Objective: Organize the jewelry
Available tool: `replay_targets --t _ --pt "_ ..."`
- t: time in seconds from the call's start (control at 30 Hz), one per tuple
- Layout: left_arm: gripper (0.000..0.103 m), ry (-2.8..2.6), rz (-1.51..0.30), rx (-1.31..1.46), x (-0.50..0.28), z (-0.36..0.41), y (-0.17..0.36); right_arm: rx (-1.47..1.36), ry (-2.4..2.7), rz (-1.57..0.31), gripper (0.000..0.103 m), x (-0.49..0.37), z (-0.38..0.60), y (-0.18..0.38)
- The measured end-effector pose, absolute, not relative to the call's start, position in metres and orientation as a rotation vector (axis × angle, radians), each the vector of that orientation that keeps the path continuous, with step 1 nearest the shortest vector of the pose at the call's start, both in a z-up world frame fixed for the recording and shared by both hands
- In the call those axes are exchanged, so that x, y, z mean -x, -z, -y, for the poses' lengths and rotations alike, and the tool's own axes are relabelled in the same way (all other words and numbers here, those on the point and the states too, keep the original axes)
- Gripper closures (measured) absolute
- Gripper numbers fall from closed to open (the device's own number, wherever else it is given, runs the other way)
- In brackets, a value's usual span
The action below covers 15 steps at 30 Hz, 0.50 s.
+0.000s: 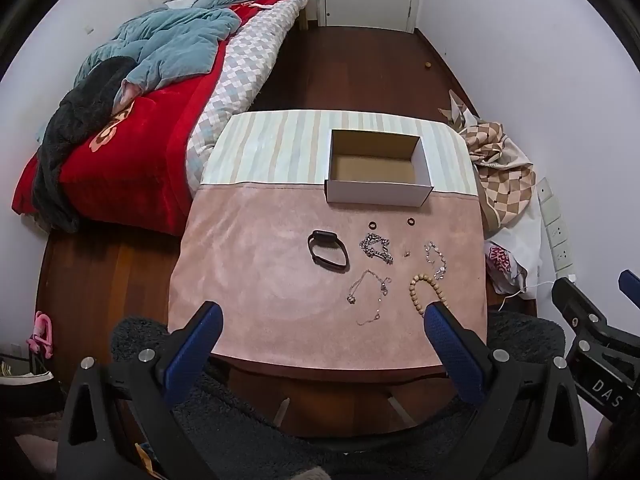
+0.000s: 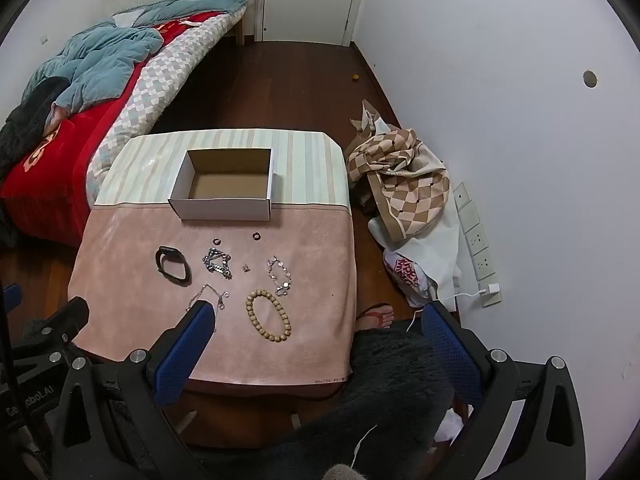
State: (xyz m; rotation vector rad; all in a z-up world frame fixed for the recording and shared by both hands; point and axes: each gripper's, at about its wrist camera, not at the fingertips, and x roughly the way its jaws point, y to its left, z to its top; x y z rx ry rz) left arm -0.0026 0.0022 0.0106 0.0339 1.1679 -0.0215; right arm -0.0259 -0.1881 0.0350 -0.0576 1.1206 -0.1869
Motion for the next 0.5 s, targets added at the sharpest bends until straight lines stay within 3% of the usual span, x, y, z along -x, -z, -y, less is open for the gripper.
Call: replay_targets --t 0.5 --pt "0.000 0.024 -1.165 -0.031 0.0035 0.0007 -0.0152 0.057 0.188 -1.117 0.000 0.0271 0.1901 -0.0390"
